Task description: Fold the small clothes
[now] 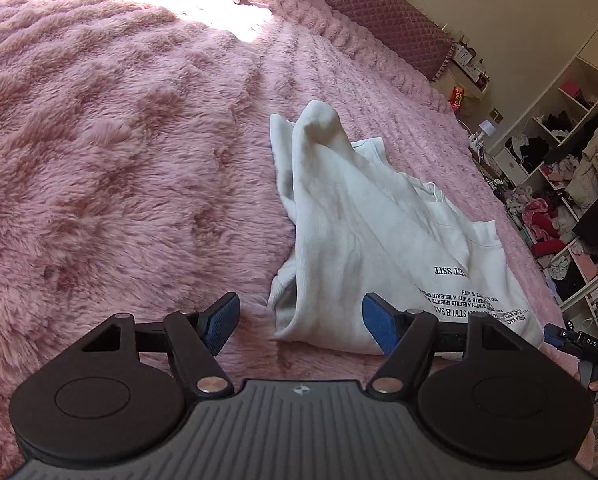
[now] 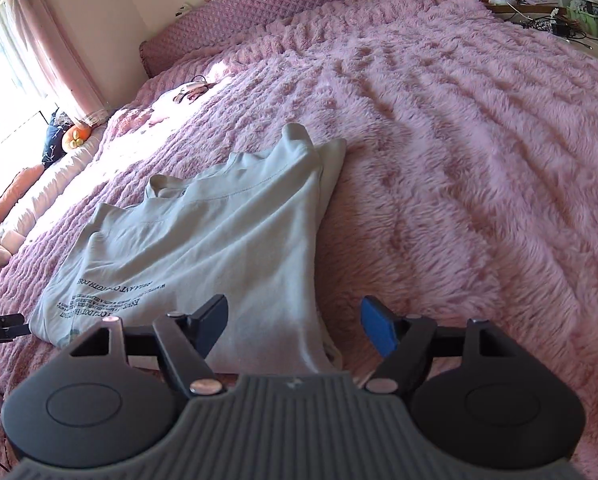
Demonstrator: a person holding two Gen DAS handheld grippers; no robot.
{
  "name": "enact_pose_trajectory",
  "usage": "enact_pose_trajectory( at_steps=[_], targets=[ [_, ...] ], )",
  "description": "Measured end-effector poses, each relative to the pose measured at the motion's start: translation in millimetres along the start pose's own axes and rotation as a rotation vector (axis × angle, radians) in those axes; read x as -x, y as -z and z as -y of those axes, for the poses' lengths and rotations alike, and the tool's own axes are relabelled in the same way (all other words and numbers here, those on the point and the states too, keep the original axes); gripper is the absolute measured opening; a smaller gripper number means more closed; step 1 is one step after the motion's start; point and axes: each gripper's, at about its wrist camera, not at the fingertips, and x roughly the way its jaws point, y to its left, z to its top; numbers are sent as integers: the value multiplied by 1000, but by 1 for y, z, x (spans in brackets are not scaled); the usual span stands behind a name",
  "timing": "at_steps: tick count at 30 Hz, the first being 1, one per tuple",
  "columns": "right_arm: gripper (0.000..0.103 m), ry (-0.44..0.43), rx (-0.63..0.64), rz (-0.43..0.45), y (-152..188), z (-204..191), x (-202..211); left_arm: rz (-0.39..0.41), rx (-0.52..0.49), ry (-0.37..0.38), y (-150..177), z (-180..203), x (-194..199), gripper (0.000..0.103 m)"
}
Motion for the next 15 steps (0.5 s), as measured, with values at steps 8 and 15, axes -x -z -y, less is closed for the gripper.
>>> enact_pose_trajectory(
  at_steps=[8,15],
  targets=[
    [35,-18,-24,-56,5,-12,-15,-14,-180,-8,8,22,-18,2],
    [2,29,26,38,-2,-29,13,115,-117,-19,4,31,16,2]
  ],
)
